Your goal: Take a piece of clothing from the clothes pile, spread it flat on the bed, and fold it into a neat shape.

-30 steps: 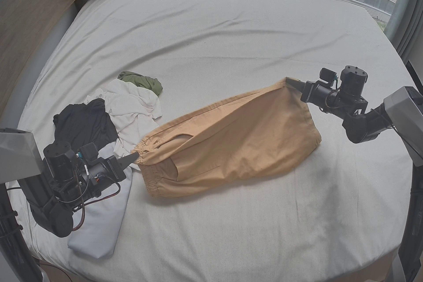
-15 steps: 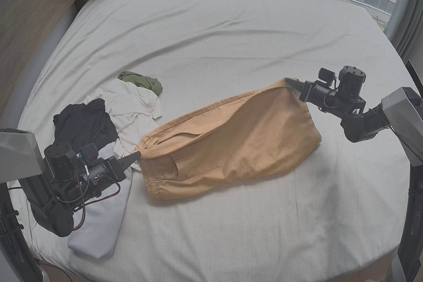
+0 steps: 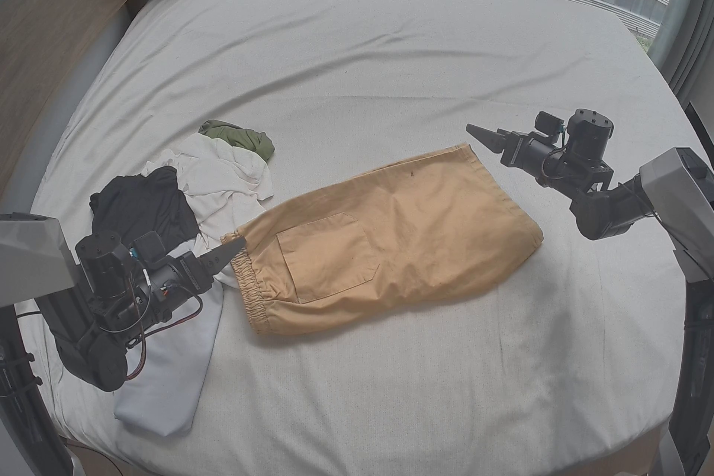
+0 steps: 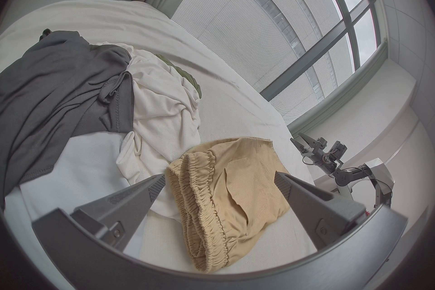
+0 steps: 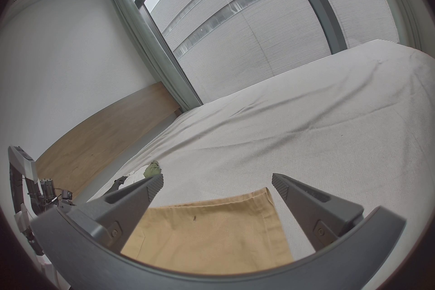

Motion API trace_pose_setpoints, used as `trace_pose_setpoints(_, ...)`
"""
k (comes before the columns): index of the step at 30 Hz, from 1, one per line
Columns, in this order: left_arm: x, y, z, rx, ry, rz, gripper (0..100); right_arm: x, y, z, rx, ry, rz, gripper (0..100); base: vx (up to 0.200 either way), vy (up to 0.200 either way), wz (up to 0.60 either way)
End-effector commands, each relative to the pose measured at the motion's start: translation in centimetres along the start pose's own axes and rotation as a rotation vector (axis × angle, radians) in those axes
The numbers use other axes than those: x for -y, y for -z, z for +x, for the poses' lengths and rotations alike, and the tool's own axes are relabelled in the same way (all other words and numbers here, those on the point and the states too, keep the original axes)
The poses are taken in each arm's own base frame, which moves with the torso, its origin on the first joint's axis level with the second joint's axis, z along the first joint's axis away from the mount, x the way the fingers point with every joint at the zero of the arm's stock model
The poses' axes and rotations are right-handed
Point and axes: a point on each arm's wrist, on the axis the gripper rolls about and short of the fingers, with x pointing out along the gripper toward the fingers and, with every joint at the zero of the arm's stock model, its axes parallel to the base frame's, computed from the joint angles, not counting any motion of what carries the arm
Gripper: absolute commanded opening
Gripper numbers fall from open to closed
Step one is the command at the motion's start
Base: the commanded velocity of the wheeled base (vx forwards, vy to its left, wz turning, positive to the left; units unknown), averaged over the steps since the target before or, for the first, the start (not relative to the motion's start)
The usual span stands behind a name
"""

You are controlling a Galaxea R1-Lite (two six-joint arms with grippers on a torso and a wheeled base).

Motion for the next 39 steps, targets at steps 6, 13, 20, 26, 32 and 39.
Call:
trace_pose_setpoints(6, 3.5, -0.9, -1.1, 0.023, 0.103, 0.006, 100, -4.6, -1.2, -7.9, -0.043, -0.015, 0.051, 100, 0.0, 0.0, 0.0)
trace_pose_setpoints(13, 5.8, 0.0, -2.2, -0.03, 0.183, 0.021, 100, -7.0, 1.5, -15.0, -0.001, -0.029, 0.051, 100, 0.0, 0.0, 0.0)
trace_pose_setpoints(20, 6.8, 1.0, -3.3, -0.07, 0.216, 0.094, 100, -4.9, 3.2, -15.0, 0.0, 0.006, 0.077, 100, 0.0, 0.0, 0.0)
trace_pose_setpoints(26, 6.9, 0.9, -3.5, -0.057, 0.218, 0.183, 100, -5.0, 3.5, -15.1, -0.017, 0.007, 0.094, 100, 0.0, 0.0, 0.0)
trace_pose_setpoints(32, 7.5, 0.8, -3.8, -0.046, 0.239, 0.198, 100, -5.2, 3.8, -15.3, -0.031, 0.011, 0.104, 100, 0.0, 0.0, 0.0)
trace_pose_setpoints(39, 7.3, 1.0, -3.6, -0.052, 0.23, 0.227, 100, -4.9, 4.9, -15.6, -0.107, 0.039, 0.15, 100, 0.0, 0.0, 0.0)
